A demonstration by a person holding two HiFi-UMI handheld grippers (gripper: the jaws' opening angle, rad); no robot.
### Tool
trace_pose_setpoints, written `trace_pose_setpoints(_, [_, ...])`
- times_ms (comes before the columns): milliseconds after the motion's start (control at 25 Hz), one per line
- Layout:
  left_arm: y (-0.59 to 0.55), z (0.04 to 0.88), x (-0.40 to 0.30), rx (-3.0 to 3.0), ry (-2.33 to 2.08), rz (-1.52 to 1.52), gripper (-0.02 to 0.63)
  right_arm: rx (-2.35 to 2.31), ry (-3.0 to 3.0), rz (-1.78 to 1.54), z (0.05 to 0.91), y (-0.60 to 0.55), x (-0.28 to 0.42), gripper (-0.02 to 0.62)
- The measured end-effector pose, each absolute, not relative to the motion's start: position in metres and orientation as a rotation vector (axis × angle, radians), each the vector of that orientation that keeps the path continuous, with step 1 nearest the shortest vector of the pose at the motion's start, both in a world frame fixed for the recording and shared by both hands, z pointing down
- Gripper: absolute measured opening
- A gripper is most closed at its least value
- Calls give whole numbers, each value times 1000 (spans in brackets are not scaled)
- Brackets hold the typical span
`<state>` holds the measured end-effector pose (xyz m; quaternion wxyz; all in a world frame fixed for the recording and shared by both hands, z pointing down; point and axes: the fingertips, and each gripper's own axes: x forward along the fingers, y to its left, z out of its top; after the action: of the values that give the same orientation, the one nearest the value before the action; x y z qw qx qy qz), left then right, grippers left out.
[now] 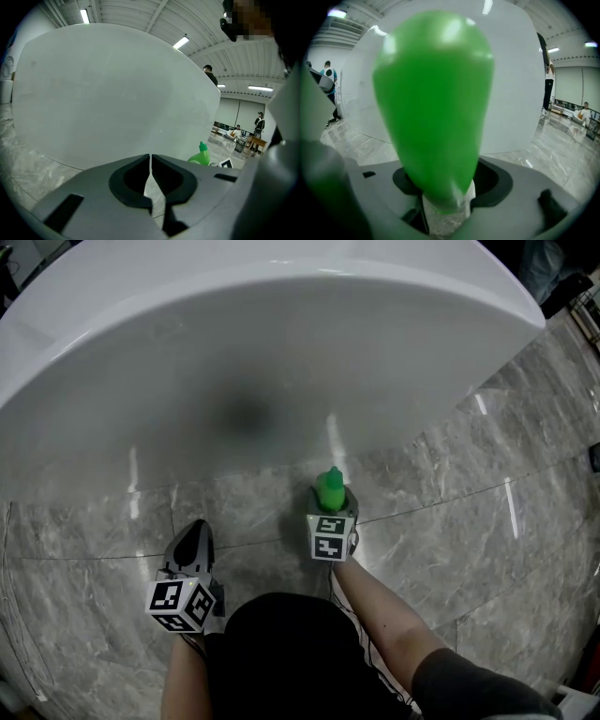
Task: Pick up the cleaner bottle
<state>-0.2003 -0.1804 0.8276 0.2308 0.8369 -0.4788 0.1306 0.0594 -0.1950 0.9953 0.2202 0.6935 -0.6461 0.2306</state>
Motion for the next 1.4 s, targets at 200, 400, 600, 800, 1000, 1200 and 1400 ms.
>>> trace_pose_setpoints(200, [-180, 833, -199, 2289, -1312, 362, 26, 1906, -1841, 659, 1000, -196, 68, 225])
trace_pose_setpoints(400, [-178, 832, -201, 2290, -1314, 366, 26, 1831, -1883, 715, 999, -203, 66, 209])
trace_pose_setpoints(600, [-175, 829, -206, 2289, -1325, 363, 26, 1839, -1934, 904, 1001, -204, 76, 204])
trace_pose_setpoints(800, [-173, 828, -212, 2278, -1335, 351, 25, 1971, -1935, 1131, 998, -205, 88, 202])
trace_pose_setpoints(1000, [-174, 822, -216, 2272, -1363, 329, 25, 2024, -1972, 1332, 991, -205, 88, 198])
trace_pose_setpoints(1200, [-172, 820, -223, 2258, -1380, 309, 26, 2071, -2005, 1589, 990, -204, 77, 195])
trace_pose_setpoints(1400, [-171, 819, -235, 2233, -1405, 296, 25, 2093, -2046, 1936, 990, -199, 62, 193])
